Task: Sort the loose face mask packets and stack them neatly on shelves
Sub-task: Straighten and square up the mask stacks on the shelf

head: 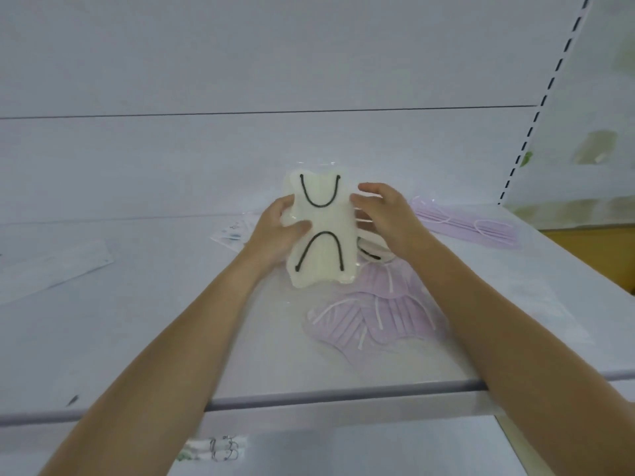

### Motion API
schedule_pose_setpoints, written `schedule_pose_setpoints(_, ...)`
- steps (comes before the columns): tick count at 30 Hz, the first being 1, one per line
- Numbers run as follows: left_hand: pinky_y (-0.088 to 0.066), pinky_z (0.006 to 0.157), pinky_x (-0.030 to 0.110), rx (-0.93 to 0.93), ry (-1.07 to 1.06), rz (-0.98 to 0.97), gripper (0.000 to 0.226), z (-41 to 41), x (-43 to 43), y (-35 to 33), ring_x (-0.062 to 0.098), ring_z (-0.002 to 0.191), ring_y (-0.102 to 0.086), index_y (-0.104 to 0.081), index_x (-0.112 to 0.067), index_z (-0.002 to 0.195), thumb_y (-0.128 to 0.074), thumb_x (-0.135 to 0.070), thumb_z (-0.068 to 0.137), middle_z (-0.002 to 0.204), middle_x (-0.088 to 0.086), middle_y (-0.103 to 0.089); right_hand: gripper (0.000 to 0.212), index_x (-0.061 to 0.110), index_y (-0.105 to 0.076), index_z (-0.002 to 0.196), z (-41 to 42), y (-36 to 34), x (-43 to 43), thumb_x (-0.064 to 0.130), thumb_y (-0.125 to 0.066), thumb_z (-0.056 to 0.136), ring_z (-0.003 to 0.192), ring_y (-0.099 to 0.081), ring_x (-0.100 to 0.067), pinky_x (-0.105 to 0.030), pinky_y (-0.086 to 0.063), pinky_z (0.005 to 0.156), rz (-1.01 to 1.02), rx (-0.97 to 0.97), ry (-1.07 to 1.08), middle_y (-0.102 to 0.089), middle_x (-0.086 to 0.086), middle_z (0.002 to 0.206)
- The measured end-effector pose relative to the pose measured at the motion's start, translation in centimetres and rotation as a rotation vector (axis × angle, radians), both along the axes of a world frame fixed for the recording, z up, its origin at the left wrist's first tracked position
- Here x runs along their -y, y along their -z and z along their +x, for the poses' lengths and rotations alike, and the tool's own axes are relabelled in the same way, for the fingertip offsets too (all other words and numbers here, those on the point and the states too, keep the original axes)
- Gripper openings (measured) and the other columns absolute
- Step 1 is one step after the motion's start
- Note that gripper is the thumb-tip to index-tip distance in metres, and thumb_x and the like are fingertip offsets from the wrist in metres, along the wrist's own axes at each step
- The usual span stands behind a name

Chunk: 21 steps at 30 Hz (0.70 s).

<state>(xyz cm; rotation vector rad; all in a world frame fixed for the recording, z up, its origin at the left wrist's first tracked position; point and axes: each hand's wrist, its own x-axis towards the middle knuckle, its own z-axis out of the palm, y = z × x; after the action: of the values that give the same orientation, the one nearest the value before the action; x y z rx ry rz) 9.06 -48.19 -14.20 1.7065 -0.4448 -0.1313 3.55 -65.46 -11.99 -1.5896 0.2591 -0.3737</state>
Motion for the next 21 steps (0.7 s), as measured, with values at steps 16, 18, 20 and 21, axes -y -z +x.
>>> schedule_pose_setpoints(16, -0.040, 0.106, 0.037, 0.033, -0.221, -0.013, 0.046, 0.5, -1.1, 0.0, 0.016, 0.123, -0.048, -0.050, -0.024, 0.132, -0.046, -0.009, 0.089, 0.136, -0.003, -0.047, 0.053, 0.013, -0.046, 0.132, -1.1, 0.5, 5.8, 0.012, -0.064, 0.082, 0.103, -0.055, -0.024, -0.024, -0.036, 0.079, -0.614, -0.171, 0.268, -0.058, -0.009, 0.118)
schedule_pose_setpoints(18, -0.040, 0.103, 0.033, -0.003, -0.194, -0.053, 0.037, 0.3, -1.0, -0.1, 0.012, 0.123, -0.048, -0.054, -0.028, 0.128, -0.052, -0.022, 0.091, 0.132, -0.009, -0.049, 0.054, 0.016, -0.044, 0.132, -1.3, -0.4, 5.0, 0.016, -0.066, 0.082, 0.088, -0.058, -0.018, -0.027, -0.043, 0.075, -0.322, 0.021, 0.341, -0.059, -0.001, 0.099)
schedule_pose_setpoints(20, -0.040, 0.103, 0.032, -0.008, -0.136, -0.112, 0.027, 0.1, -0.6, -0.4, 0.010, 0.120, -0.051, -0.060, -0.028, 0.118, -0.054, -0.036, 0.093, 0.124, -0.011, -0.057, 0.059, 0.017, -0.039, 0.134, -1.2, -0.9, 3.4, 0.017, -0.068, 0.082, 0.082, -0.061, -0.016, -0.032, -0.052, 0.076, -0.054, 0.086, 0.271, -0.058, 0.001, 0.088)
schedule_pose_setpoints(21, -0.039, 0.104, 0.032, 0.007, -0.095, -0.123, 0.025, -0.1, -0.4, -0.5, 0.009, 0.118, -0.052, -0.062, -0.028, 0.113, -0.053, -0.040, 0.093, 0.120, -0.011, -0.059, 0.063, 0.016, -0.035, 0.136, -1.2, -0.7, 2.4, 0.019, -0.069, 0.082, 0.081, -0.062, -0.016, -0.034, -0.054, 0.075, -0.020, 0.073, 0.212, -0.057, 0.001, 0.087)
